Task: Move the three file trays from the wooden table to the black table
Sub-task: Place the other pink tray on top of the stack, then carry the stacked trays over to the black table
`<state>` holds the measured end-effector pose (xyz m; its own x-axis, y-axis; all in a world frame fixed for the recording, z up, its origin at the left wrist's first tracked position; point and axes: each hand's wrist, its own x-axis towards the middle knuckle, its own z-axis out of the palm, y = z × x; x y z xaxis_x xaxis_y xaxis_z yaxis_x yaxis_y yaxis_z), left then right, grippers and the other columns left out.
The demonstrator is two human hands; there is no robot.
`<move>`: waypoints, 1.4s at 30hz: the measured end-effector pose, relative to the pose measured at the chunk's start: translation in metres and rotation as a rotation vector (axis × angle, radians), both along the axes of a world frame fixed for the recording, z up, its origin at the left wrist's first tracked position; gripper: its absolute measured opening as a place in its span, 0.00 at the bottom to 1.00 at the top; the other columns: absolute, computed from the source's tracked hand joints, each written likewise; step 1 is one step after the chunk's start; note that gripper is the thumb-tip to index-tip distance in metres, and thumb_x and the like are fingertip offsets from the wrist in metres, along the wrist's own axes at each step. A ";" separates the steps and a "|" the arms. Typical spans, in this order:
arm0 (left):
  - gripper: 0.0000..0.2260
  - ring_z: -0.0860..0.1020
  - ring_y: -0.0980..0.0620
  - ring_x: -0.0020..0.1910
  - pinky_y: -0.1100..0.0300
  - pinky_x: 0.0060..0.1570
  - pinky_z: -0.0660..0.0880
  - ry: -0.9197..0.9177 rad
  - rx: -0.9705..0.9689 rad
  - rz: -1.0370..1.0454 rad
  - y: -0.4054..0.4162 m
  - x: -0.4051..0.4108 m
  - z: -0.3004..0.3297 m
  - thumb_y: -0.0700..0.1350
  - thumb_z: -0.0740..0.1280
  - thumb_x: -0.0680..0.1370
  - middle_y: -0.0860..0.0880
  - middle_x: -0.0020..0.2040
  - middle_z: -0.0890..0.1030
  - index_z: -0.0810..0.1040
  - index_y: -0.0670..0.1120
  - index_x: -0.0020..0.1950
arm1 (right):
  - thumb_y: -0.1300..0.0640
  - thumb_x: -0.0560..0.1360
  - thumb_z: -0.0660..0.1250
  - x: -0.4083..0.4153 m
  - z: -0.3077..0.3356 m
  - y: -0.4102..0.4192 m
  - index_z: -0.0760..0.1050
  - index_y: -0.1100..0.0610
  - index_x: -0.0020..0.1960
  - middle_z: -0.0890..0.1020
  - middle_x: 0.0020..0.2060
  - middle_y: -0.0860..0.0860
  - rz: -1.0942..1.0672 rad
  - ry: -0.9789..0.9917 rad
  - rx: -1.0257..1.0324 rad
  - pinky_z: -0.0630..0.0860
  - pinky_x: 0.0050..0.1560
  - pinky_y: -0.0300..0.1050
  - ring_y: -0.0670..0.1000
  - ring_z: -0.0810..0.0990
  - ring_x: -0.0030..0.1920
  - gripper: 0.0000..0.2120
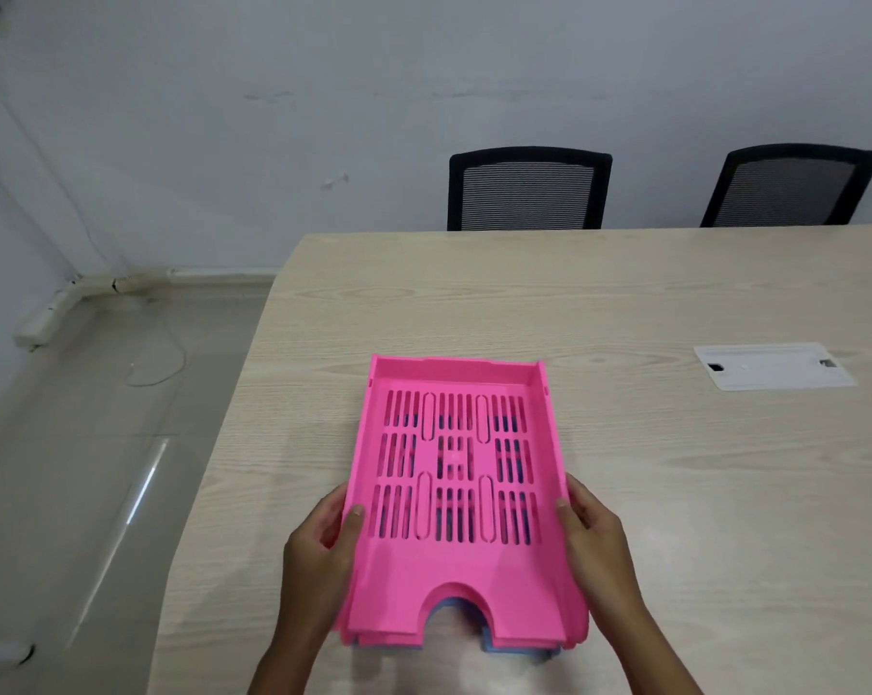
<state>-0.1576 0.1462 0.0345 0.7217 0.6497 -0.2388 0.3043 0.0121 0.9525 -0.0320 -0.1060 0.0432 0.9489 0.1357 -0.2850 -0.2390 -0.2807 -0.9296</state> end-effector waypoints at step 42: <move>0.27 0.87 0.38 0.46 0.41 0.54 0.81 -0.077 -0.455 0.466 0.076 -0.179 -0.028 0.66 0.70 0.66 0.38 0.49 0.88 0.87 0.47 0.53 | 0.43 0.76 0.62 -0.045 -0.031 0.167 0.87 0.57 0.50 0.88 0.43 0.62 0.634 0.567 0.358 0.85 0.37 0.53 0.61 0.88 0.39 0.22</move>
